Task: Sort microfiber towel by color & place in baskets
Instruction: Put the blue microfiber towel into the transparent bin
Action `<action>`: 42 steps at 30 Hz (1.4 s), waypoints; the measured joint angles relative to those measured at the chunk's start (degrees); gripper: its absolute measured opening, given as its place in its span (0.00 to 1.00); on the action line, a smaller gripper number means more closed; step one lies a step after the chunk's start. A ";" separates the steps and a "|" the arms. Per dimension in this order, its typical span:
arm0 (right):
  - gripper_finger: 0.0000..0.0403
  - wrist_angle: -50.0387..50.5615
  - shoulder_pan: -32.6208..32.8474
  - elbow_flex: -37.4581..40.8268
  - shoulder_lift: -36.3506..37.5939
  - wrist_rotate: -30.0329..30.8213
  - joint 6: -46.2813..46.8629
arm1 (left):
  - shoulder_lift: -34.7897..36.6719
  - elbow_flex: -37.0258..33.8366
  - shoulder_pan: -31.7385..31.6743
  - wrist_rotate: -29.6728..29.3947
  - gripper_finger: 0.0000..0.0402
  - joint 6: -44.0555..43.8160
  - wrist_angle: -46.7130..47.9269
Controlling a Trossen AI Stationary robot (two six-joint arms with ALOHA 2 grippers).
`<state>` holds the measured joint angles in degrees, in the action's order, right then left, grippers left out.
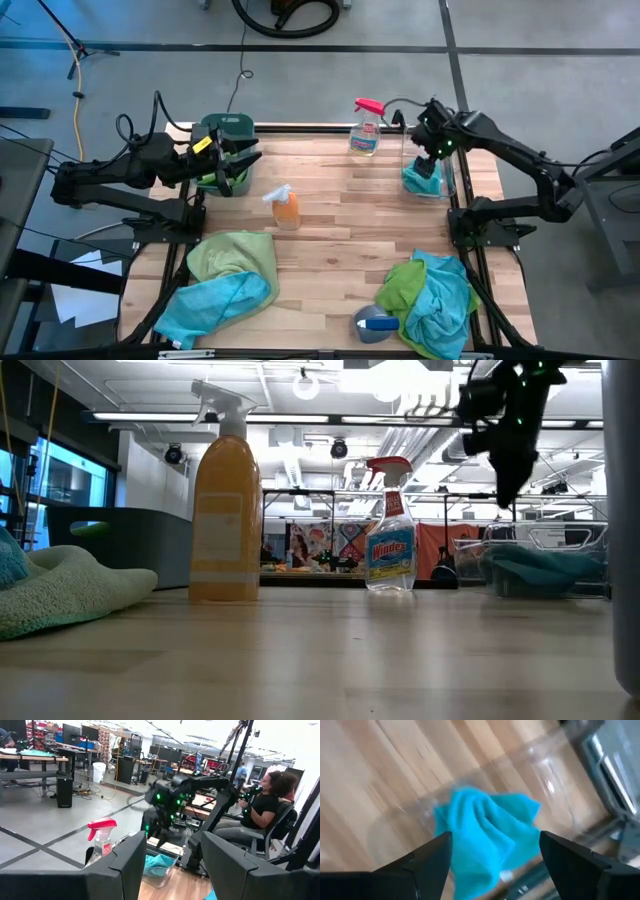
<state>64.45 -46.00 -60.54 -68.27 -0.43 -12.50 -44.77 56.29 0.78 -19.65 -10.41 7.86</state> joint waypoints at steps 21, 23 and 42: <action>0.73 -40.42 32.08 -3.88 0.52 -29.21 34.04 | 0.02 0.00 0.00 12.84 0.45 -9.03 1.62; 0.73 -46.39 36.40 -3.86 0.52 -25.14 36.07 | 0.00 0.00 0.02 13.46 0.45 -9.01 2.38; 0.73 -65.64 53.53 -3.79 0.39 3.82 25.52 | -5.07 0.04 7.71 20.41 0.45 -17.99 14.31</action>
<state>-1.20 7.53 -64.34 -67.88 3.39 13.02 -49.84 56.34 8.49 0.76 -28.41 22.17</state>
